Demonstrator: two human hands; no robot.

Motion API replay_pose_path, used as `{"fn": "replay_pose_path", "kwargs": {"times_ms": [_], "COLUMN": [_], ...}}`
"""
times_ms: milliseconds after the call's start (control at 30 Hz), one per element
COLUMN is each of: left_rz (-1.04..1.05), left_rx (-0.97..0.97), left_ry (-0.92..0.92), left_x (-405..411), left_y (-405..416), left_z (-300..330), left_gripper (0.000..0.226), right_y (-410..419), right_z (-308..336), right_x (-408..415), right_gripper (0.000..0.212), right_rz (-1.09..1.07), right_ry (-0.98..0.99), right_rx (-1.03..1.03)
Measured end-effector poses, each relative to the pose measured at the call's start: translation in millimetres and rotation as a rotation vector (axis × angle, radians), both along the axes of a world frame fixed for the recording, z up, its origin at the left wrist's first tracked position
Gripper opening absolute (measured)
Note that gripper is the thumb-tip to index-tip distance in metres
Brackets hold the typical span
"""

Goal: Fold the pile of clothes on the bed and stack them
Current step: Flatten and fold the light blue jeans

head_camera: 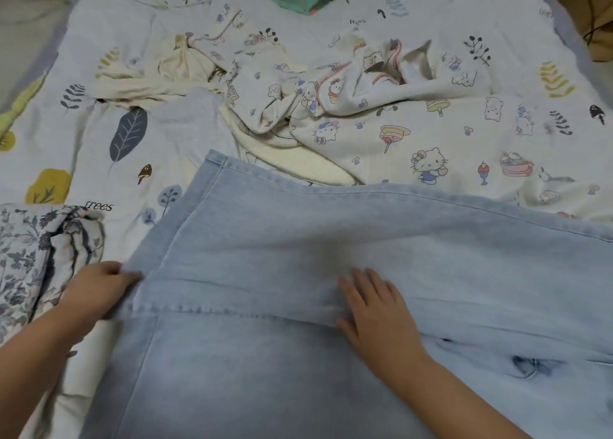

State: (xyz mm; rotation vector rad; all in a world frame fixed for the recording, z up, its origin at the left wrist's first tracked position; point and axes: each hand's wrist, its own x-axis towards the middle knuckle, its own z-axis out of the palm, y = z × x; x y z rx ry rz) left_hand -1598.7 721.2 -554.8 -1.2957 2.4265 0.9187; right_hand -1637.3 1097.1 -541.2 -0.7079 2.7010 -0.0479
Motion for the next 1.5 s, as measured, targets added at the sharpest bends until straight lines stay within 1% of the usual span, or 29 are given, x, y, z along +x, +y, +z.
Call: {"fn": "replay_pose_path", "kwargs": {"times_ms": [67, 133, 167, 200, 233, 267, 300, 333, 400, 433, 500, 567, 633, 733, 800, 867, 900, 967, 1000, 1067, 1133, 1200, 1233, 1267, 1300, 1333, 1367, 1400, 1500], "left_rz": [0.016, -0.009, -0.039, -0.092, -0.152, -0.227, -0.282, -0.284, -0.252, -0.235, -0.141, -0.072, -0.056, 0.071, 0.097, 0.083, 0.068, -0.053, -0.162, -0.427, -0.724, -0.988, -1.088, -1.156, -1.169, -1.168, -1.166, -1.196, -1.214], "left_rx": [-0.067, -0.132, -0.123, -0.119, -0.145, -0.202, -0.260, -0.299, -0.347, -0.328, -0.220, -0.176, -0.254, -0.354, -0.325, -0.272, -0.289, -0.401, -0.427, -0.391, -0.290, -0.282, -0.282, -0.279, -0.278, -0.267, -0.247, -0.205, -0.181], "left_ry": [0.056, -0.039, -0.133, -0.270, -0.399, -0.470, -0.449, -0.358, -0.117, -0.014, 0.102, 0.136, 0.255, 0.484, 0.468, 0.373, 0.317, 0.272, 0.317, 0.405, 0.423, 0.330, 0.239, 0.135, 0.036, -0.061, -0.069, -0.067, 0.103], "left_x": [5.2, 7.1, 8.2, 10.7, 12.6, 11.4, 6.6, -1.2, -22.8, -36.1, -60.1, -74.9, -83.4, -88.1, -94.1, -102.7, -105.8, -103.2, -98.0, -78.0, -46.9, -14.5, -4.1, 1.7, 3.1, 2.5, 1.9, 3.5, 5.6], "left_y": [-8.0, -15.6, -20.1, -21.2, -22.1, -22.2, -19.9, -14.2, 2.7, 11.0, 26.5, 33.5, 29.4, 11.2, -3.4, -11.0, -7.1, 18.1, 37.4, 84.3, 129.0, 163.9, 176.7, 186.9, 195.7, 203.5, 212.8, 223.7, 266.0], "left_z": [0.5, -5.3, -12.2, -15.9, -17.0, -16.7, -13.9, -9.0, -3.2, -3.9, -9.6, -16.5, -21.0, -16.6, -15.5, -14.9, -12.6, -3.1, 2.2, 12.3, 16.9, 14.9, 15.2, 14.8, 16.5, 20.7, 26.6, 32.6, 53.6], "left_gripper": [0.034, 0.024, 0.023, 0.027, 0.030, 0.032, 0.033, 0.033, 0.033, 0.034, 0.039, 0.036, 0.027, 0.027, 0.030, 0.038, 0.042, 0.043, 0.043, 0.046, 0.051, 0.061, 0.073, 0.086, 0.094, 0.094, 0.088, 0.075, 0.030], "right_y": [0.8, 2.9, 3.5, 4.3, 5.6, 9.1, 13.1, 17.4, 24.5, 26.5, 29.1, 29.8, 26.2, 20.3, 15.8, 10.8, 8.6, 4.9, 4.4, 2.4, 4.2, 15.1, 24.1, 34.7, 47.1, 61.1, 76.5, 92.6, 140.7], "right_z": [-2.3, -1.6, -1.4, 0.1, 1.1, -0.7, -0.6, -2.3, 1.7, 5.2, 7.0, -0.1, -4.1, -10.2, -16.6, -23.5, -26.4, -27.4, -25.7, -17.5, -1.4, 14.4, 20.4, 26.0, 30.3, 33.6, 36.5, 37.8, 44.9], "right_x": [6.2, 8.9, 8.9, 8.1, 6.6, 4.9, 3.1, 0.0, -7.2, -11.7, -15.4, -15.1, -12.1, -8.7, -7.7, -8.9, -10.1, -12.8, -13.0, -10.9, 0.5, 16.6, 26.5, 37.3, 46.8, 55.1, 62.2, 69.6, 88.6], "right_gripper": [0.068, 0.060, 0.058, 0.058, 0.061, 0.062, 0.061, 0.058, 0.048, 0.046, 0.050, 0.055, 0.056, 0.057, 0.058, 0.060, 0.061, 0.063, 0.063, 0.060, 0.057, 0.054, 0.052, 0.050, 0.049, 0.049, 0.051, 0.053, 0.059], "right_rz": [0.016, 0.015, -0.015, -0.048, -0.057, -0.066, -0.092, -0.132, -0.209, -0.251, -0.283, -0.259, -0.225, -0.266, -0.278, -0.286, -0.283, -0.273, -0.270, -0.262, -0.217, -0.185, -0.187, -0.203, -0.227, -0.258, -0.292, -0.331, -0.422], "right_ry": [-0.058, -0.040, -0.020, -0.060, -0.110, -0.105, -0.110, -0.088, 0.011, 0.055, 0.046, 0.021, 0.024, 0.042, 0.034, -0.048, -0.097, -0.151, -0.165, -0.167, -0.112, 0.027, 0.078, 0.103, 0.106, 0.096, 0.072, 0.043, -0.090], "right_rx": [0.053, 0.013, -0.018, -0.039, -0.038, -0.062, -0.083, -0.113, -0.188, -0.215, -0.163, -0.112, -0.096, -0.100, -0.060, -0.005, 0.031, 0.070, 0.077, 0.035, -0.033, -0.081, -0.105, -0.122, -0.120, -0.111, -0.091, -0.072, 0.007]}}
